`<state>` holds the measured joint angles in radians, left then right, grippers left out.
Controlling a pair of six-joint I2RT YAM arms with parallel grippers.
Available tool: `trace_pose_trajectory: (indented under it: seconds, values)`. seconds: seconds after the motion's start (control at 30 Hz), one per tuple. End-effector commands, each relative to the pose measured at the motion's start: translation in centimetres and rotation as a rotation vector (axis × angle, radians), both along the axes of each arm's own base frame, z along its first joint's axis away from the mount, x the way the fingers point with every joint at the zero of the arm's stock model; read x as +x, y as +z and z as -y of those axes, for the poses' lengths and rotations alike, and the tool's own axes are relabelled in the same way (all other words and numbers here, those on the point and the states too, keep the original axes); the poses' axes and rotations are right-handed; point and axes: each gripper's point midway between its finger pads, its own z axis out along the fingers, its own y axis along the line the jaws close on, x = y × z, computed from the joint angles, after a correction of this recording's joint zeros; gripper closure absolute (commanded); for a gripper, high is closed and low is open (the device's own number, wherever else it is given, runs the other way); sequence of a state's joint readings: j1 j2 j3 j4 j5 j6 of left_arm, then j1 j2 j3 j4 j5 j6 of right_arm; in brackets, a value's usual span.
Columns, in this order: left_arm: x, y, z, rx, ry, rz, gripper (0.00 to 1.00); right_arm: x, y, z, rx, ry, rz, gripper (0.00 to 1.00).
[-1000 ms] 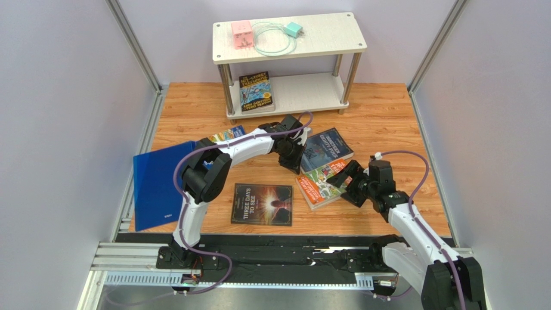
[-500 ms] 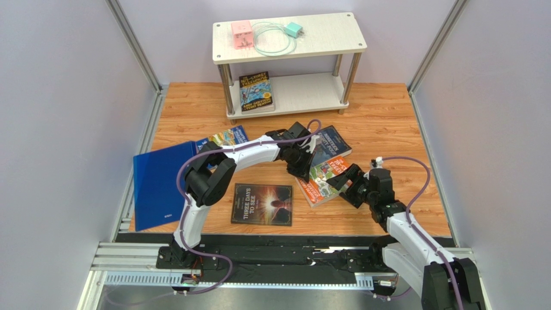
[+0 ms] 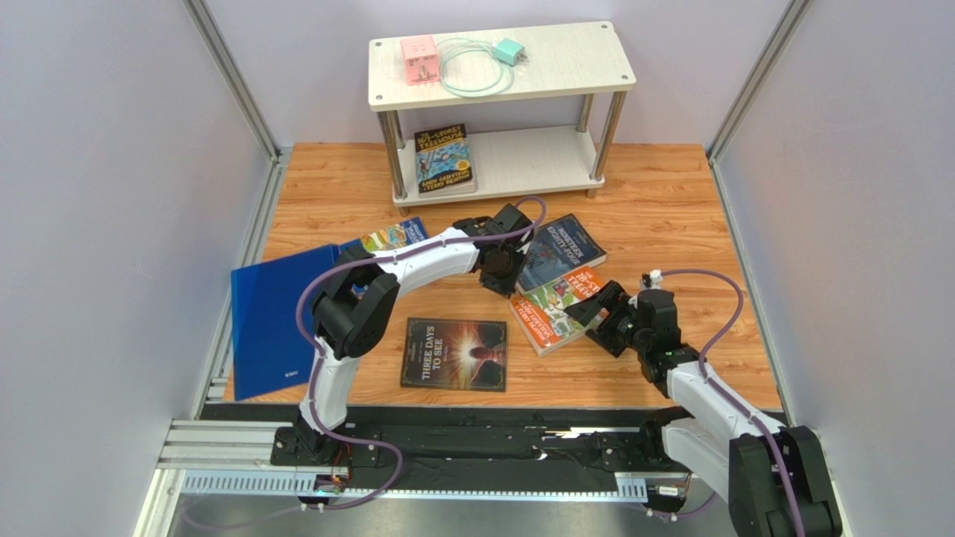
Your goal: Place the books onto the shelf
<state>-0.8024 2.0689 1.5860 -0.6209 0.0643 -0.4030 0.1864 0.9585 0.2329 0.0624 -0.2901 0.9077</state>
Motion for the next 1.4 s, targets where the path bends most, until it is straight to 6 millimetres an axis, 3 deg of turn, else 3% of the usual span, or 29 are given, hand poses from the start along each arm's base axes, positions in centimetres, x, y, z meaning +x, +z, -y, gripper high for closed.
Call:
trace_pose_trajectory:
  seconds: [0.0, 0.13, 0.27, 0.5, 0.63, 0.83, 1.03, 1.27, 1.3, 1.37]
  values:
    - [0.7, -1.9, -0.1, 0.068, -0.018, -0.041, 1.0, 1.3, 1.0, -0.1, 0.014, -0.008, 0.062, 0.13]
    - [-0.5, -2.9, 1.9, -0.001, -0.061, -0.101, 1.0, 1.9, 1.2, -0.4, 0.021, 0.002, 0.086, 0.13]
    - [-1.6, -1.4, 3.3, -0.067, -0.1, -0.089, 1.0, 2.9, 2.7, -0.7, 0.035, 0.006, 0.131, 0.14]
    - [-3.8, 0.2, 3.5, -0.108, -0.132, -0.09, 1.0, 4.8, 5.7, -1.2, 0.052, 0.015, 0.204, 0.16]
    - [-5.5, 0.8, 3.9, -0.146, -0.154, -0.097, 1.0, 5.3, 6.0, -1.7, 0.063, 0.042, 0.209, 0.2]
    - [-5.7, 0.6, 3.8, -0.138, -0.143, -0.096, 1.0, 5.1, 5.0, -2.7, 0.092, 0.101, 0.177, 0.26]
    - [-5.2, 0.5, 4.3, -0.137, -0.13, -0.095, 1.0, 5.0, 3.8, -3.9, 0.116, 0.184, 0.134, 0.6]
    - [-4.1, 0.7, 4.9, -0.124, -0.115, -0.076, 1.0, 5.0, 2.2, -6.6, 0.18, 0.392, 0.043, 0.53]
    - [-4.1, 0.6, 4.9, -0.12, -0.109, -0.074, 1.0, 5.0, 1.3, -6.8, 0.191, 0.402, 0.002, 0.54]
    - [-3.6, 0.9, 4.3, -0.096, -0.086, -0.046, 0.97, 4.9, 0.4, -6.7, 0.193, 0.4, -0.03, 0.69]
